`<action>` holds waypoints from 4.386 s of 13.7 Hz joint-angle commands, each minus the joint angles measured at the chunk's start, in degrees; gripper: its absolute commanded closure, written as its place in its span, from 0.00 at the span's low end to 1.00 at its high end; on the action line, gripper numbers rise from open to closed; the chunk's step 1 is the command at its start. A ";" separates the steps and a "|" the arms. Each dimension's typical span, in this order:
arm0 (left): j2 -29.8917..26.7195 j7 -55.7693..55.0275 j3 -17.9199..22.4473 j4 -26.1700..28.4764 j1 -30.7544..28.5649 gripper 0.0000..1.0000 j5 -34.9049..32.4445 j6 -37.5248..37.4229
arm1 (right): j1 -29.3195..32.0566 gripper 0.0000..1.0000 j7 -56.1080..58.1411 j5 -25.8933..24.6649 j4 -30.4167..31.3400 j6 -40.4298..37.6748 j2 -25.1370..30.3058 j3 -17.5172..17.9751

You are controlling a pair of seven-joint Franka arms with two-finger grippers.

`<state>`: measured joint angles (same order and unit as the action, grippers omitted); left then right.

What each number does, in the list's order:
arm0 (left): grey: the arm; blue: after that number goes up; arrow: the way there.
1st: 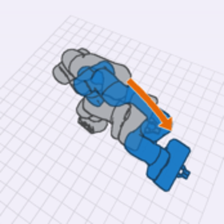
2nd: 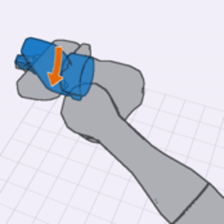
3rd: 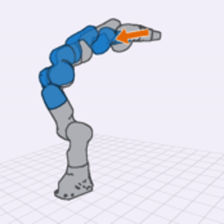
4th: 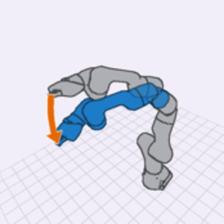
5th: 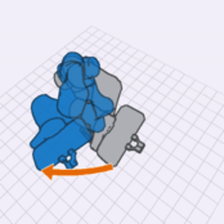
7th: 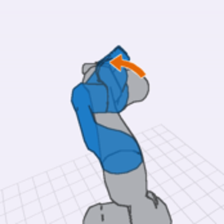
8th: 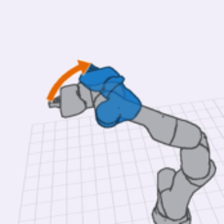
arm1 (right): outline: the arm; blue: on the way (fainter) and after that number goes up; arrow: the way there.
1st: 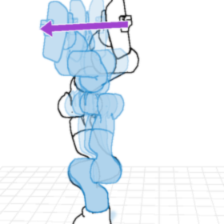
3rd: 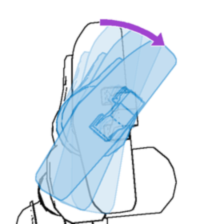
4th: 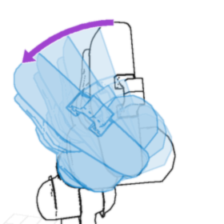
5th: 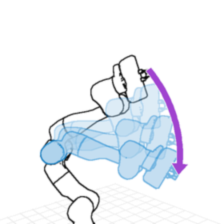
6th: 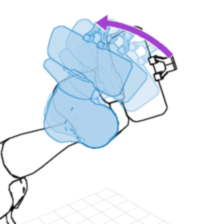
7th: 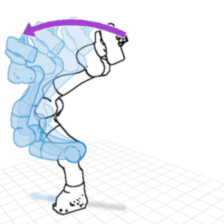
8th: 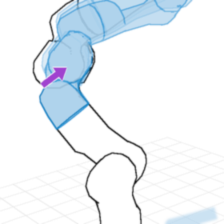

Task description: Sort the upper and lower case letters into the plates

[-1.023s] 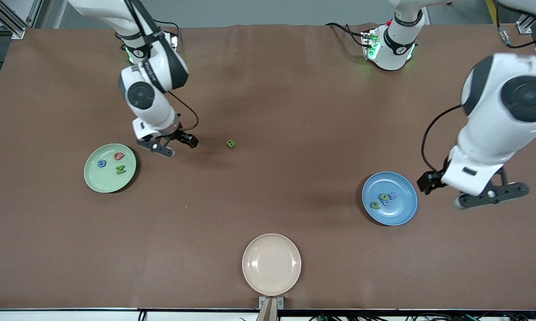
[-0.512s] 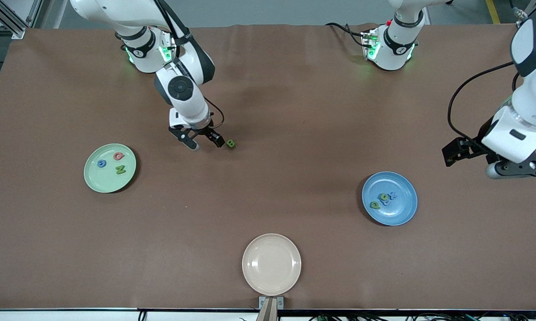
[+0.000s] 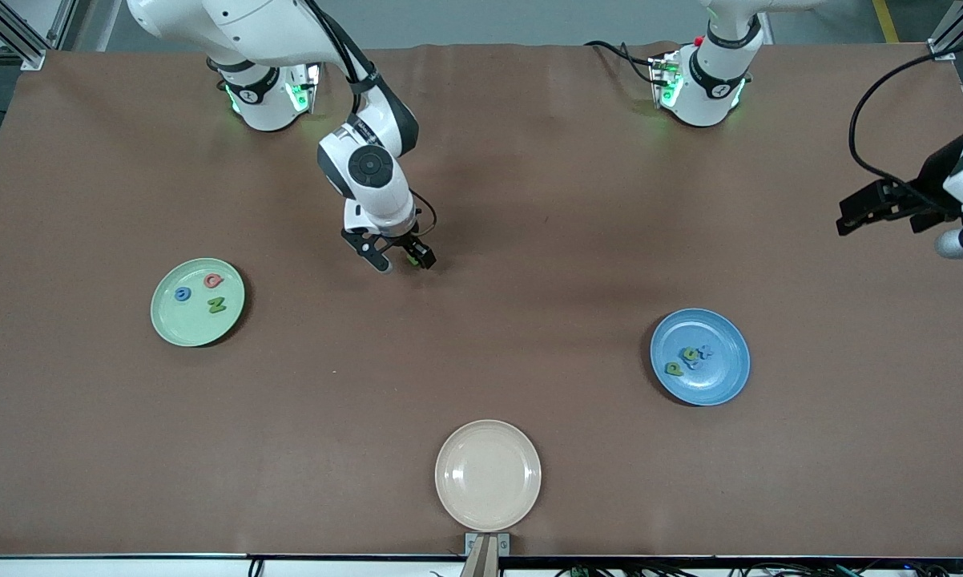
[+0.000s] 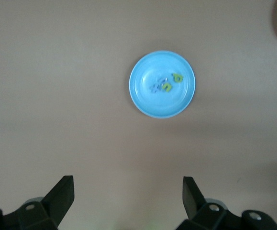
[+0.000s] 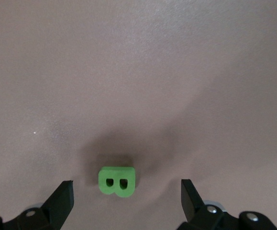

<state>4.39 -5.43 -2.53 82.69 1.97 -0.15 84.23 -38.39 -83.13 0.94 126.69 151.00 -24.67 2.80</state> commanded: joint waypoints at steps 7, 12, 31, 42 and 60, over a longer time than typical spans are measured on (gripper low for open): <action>-15.27 -0.90 0.86 17.30 3.47 0.00 0.76 5.14 | -0.80 0.30 -1.16 -0.50 -2.23 -0.79 -2.31 -0.61; -15.91 -2.13 -2.22 18.20 3.30 0.00 0.67 7.18 | -1.68 0.52 -1.16 -0.50 -2.49 -0.79 -2.49 -0.61; -14.50 -1.95 -2.40 16.63 3.39 0.00 0.67 9.38 | 18.93 0.81 31.20 -0.50 -7.42 -30.58 11.30 -0.96; -14.32 -0.98 -2.31 16.01 3.12 0.00 0.41 8.41 | 48.23 0.81 78.89 -4.98 -2.68 -13.47 7.45 -0.96; -13.44 -1.16 -2.31 14.43 2.86 0.00 0.06 8.41 | 49.30 0.01 78.39 -4.98 -0.47 -11.83 6.80 -0.43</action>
<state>-9.65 -6.97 -4.79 98.41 5.15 -0.09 93.18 10.35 -4.15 -3.38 125.35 144.43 -23.37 1.12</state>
